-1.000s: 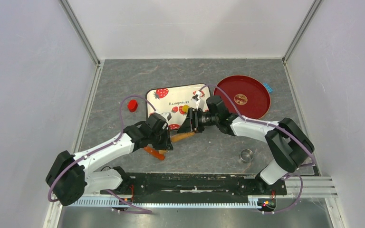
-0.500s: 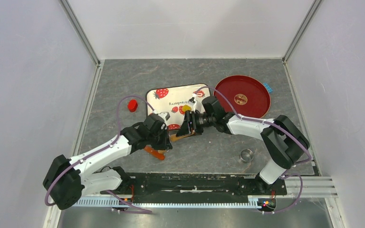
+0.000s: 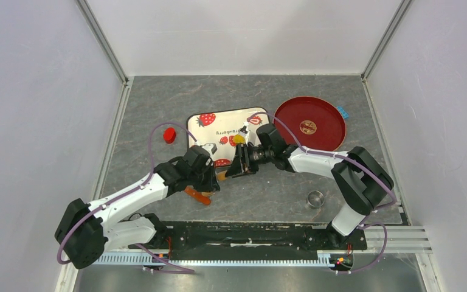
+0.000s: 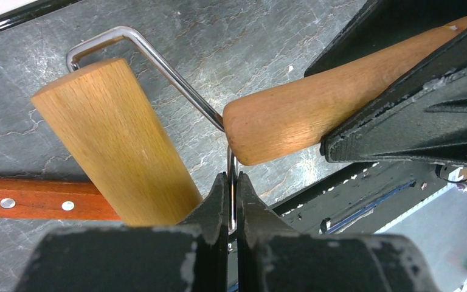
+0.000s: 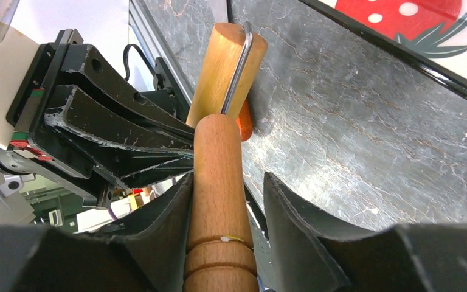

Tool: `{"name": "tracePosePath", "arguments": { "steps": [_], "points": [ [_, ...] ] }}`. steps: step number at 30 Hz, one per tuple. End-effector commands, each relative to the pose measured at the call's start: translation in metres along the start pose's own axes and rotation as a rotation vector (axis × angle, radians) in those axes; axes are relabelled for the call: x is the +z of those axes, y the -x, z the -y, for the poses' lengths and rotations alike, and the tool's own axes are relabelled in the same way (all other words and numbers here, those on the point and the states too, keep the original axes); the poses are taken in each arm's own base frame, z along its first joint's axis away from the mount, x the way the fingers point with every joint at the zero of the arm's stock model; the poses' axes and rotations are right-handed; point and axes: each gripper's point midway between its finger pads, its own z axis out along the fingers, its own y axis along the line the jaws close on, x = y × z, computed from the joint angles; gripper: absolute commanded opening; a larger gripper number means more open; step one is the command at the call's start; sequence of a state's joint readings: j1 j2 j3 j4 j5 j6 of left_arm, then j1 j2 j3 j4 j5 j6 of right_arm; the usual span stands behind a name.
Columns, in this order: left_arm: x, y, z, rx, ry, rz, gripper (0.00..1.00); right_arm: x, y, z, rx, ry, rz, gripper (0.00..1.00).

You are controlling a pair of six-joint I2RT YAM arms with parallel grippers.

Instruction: Roll out the dumpling wrappers from the dough

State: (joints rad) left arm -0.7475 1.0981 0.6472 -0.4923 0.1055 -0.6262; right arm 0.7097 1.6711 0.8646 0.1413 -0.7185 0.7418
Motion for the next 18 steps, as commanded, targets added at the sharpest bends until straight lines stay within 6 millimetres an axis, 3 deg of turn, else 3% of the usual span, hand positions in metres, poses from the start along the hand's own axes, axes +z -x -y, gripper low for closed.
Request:
{"name": "tracePosePath", "arguments": {
  "steps": [1,3,8,14,18],
  "points": [
    [-0.005,0.015,0.008,0.036,-0.039,0.07,0.02,0.001,0.013,-0.017,-0.034,0.045,0.019,0.44],
    [-0.004,0.015,0.008,0.035,-0.038,0.069,0.02,0.001,0.014,-0.019,-0.036,0.047,0.023,0.37],
    [-0.005,0.015,0.009,0.034,-0.045,0.067,0.04,0.0,0.015,-0.02,-0.037,0.049,0.026,0.0],
    [-0.007,0.017,0.033,-0.024,-0.159,0.062,0.58,0.0,0.015,-0.013,-0.042,0.011,0.025,0.0],
    [-0.009,0.028,0.069,-0.133,-0.347,0.088,0.69,-0.004,0.02,-0.003,-0.056,-0.064,0.037,0.0]
  ]
}}
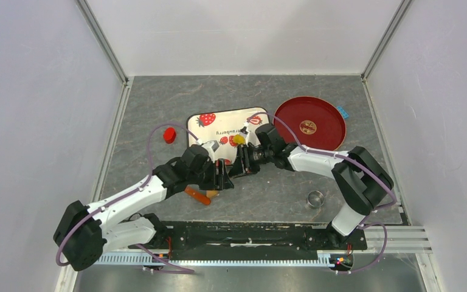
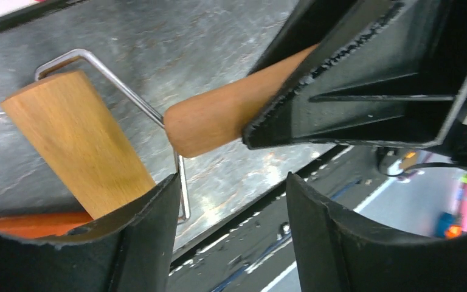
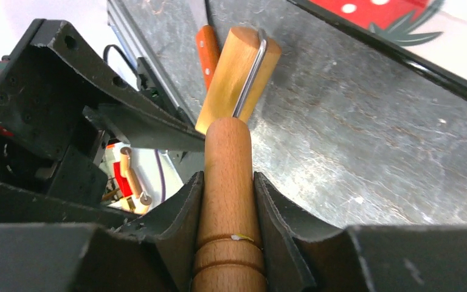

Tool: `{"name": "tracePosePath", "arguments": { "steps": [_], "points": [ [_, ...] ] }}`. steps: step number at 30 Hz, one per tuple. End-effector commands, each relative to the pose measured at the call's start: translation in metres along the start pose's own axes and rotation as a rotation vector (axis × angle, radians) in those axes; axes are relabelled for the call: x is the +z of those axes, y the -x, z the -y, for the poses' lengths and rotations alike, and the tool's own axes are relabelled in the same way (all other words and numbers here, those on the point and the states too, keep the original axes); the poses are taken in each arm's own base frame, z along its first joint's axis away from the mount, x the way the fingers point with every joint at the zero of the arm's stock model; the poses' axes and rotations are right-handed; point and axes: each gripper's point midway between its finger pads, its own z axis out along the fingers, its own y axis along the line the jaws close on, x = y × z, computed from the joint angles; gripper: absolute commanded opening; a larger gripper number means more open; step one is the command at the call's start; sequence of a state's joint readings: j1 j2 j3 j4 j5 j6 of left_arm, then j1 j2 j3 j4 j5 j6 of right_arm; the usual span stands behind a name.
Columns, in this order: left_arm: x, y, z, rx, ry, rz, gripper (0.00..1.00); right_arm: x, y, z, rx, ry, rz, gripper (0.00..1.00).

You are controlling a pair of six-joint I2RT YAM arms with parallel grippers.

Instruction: Roll out the dumpling wrappers from the dough

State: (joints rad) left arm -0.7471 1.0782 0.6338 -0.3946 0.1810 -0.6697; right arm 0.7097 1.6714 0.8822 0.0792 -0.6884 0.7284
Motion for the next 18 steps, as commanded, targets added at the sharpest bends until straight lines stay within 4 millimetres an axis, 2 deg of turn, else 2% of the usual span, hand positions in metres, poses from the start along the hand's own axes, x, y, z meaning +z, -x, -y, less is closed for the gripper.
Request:
{"name": "tracePosePath", "arguments": {
  "steps": [1,6,9,11,14,18],
  "points": [
    [0.0,0.02,0.052,-0.128,-0.258,0.059,0.7,-0.008,0.024,-0.009,-0.077,-0.032,0.057,0.0],
    [-0.003,0.047,0.073,-0.218,-0.396,0.093,0.71,-0.034,0.041,-0.002,-0.087,-0.118,0.152,0.0],
    [-0.009,0.067,0.066,-0.266,-0.42,0.126,0.71,-0.052,0.05,0.002,-0.088,-0.154,0.209,0.0],
    [-0.014,0.079,0.051,-0.294,-0.412,0.154,0.71,-0.065,0.055,0.004,-0.09,-0.171,0.239,0.0],
    [-0.019,0.092,0.018,-0.361,-0.359,0.187,0.71,-0.081,0.059,0.008,-0.09,-0.187,0.267,0.0],
    [-0.028,0.095,-0.043,-0.471,-0.229,0.201,0.71,-0.103,0.064,0.017,-0.084,-0.216,0.31,0.0]
  ]
}}
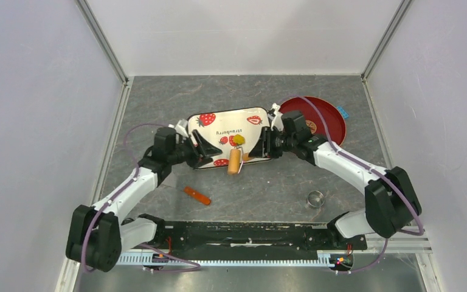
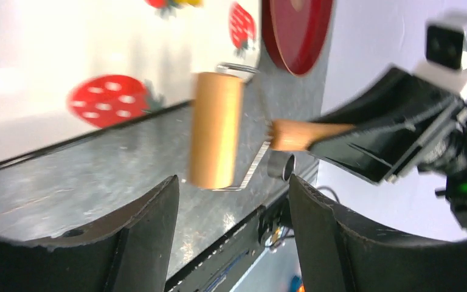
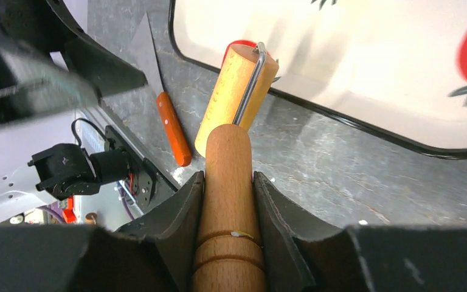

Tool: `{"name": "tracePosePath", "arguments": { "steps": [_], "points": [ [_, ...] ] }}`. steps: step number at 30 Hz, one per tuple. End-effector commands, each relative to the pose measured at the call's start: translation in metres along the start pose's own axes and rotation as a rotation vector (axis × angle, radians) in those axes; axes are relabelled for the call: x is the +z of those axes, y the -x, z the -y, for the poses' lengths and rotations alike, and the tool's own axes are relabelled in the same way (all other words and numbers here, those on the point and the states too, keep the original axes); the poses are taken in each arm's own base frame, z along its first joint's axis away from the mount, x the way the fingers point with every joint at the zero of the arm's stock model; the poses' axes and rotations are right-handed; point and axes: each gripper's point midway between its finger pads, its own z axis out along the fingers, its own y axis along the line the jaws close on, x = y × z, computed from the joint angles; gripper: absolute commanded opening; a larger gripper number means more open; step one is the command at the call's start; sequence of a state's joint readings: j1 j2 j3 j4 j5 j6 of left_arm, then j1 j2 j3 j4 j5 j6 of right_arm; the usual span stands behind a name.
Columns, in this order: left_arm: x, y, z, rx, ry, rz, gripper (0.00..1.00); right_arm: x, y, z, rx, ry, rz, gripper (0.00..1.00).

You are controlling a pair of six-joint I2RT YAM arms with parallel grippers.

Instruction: Roll out the dumpling wrappers from the dough

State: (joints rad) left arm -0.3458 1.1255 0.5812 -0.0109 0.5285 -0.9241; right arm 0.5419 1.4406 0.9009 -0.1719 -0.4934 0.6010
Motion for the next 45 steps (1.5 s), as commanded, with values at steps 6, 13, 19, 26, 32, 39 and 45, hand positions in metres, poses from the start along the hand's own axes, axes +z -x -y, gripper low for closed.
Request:
{"name": "tracePosePath", "arguments": {
  "steps": [6,13,19,26,32,39,45],
  "points": [
    [-0.058,0.044,-0.109,-0.174,0.362,0.074,0.7,-0.045,0.027,0.014,-0.04,-0.036,0.122,0.0],
    [-0.05,0.054,-0.141,-0.141,0.487,0.004,0.64,-0.056,0.033,0.015,-0.054,-0.051,0.135,0.0],
    [-0.027,0.06,-0.163,-0.158,0.493,-0.033,0.58,-0.058,0.035,0.013,-0.062,-0.054,0.129,0.0],
    [-0.016,0.056,-0.179,-0.149,0.537,-0.064,0.5,-0.06,0.039,0.011,-0.062,-0.061,0.128,0.0],
    [-0.01,0.054,-0.188,-0.116,0.617,-0.107,0.45,-0.063,0.04,0.009,-0.066,-0.063,0.132,0.0],
    [-0.008,0.045,-0.188,-0.066,0.67,-0.152,0.13,-0.064,0.041,0.009,-0.069,-0.068,0.132,0.0],
    [-0.019,0.031,-0.178,-0.045,0.665,-0.185,0.02,-0.067,0.044,0.007,-0.079,-0.079,0.137,0.0]
  ]
}}
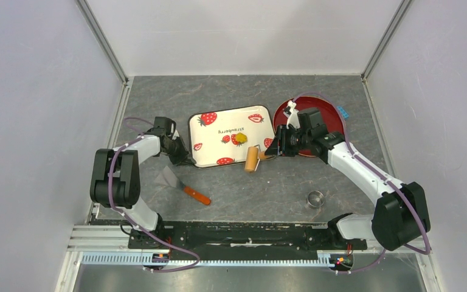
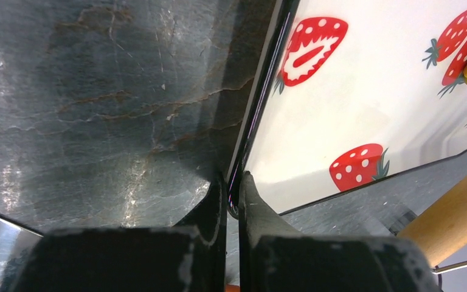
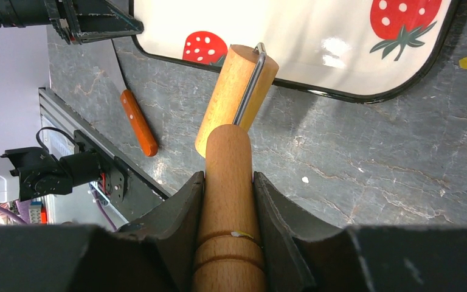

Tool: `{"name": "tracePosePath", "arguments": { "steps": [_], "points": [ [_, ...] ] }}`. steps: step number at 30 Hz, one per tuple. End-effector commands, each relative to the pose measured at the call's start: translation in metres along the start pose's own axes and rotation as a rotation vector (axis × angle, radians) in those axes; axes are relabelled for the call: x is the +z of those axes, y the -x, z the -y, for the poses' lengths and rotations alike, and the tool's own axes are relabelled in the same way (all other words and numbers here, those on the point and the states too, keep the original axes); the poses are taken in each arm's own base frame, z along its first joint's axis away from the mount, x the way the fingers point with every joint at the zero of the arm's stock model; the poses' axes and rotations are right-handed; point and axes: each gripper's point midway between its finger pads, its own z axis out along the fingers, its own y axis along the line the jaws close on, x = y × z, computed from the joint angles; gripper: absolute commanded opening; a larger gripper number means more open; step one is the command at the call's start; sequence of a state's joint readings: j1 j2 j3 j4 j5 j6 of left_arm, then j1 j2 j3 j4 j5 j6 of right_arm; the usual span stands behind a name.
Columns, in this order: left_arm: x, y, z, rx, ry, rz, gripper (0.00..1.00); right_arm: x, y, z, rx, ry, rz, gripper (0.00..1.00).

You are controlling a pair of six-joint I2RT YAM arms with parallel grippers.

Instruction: Roll out the dumpling wrappers from the dough

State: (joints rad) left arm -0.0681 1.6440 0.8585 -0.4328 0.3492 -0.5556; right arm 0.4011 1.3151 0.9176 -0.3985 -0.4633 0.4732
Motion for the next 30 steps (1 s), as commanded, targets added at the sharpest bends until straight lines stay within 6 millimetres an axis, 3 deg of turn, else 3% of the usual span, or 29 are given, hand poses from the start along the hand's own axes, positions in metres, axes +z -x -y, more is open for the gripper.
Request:
{"name": "tracePosePath", "arguments": {
  "steps": [1,19,27,28,30],
  "points": [
    [-0.009,-0.019,-0.015,0.088,0.076,-0.02,0.02,-0.019,0.033,-0.026,-0.069,0.053,0.103,0.0],
    [-0.014,-0.072,-0.008,0.19,0.072,-0.072,0.02,-0.03,0.038,-0.026,-0.09,0.034,0.114,0.0],
    [-0.015,-0.086,-0.002,0.23,0.073,-0.073,0.02,-0.032,0.038,-0.026,-0.111,0.023,0.099,0.0],
    [-0.016,-0.086,-0.001,0.228,0.068,-0.071,0.03,-0.032,0.038,-0.026,-0.112,0.021,0.098,0.0],
    [-0.017,-0.083,0.003,0.226,0.054,-0.062,0.17,-0.033,0.038,-0.024,-0.116,0.01,0.095,0.0]
  ]
}}
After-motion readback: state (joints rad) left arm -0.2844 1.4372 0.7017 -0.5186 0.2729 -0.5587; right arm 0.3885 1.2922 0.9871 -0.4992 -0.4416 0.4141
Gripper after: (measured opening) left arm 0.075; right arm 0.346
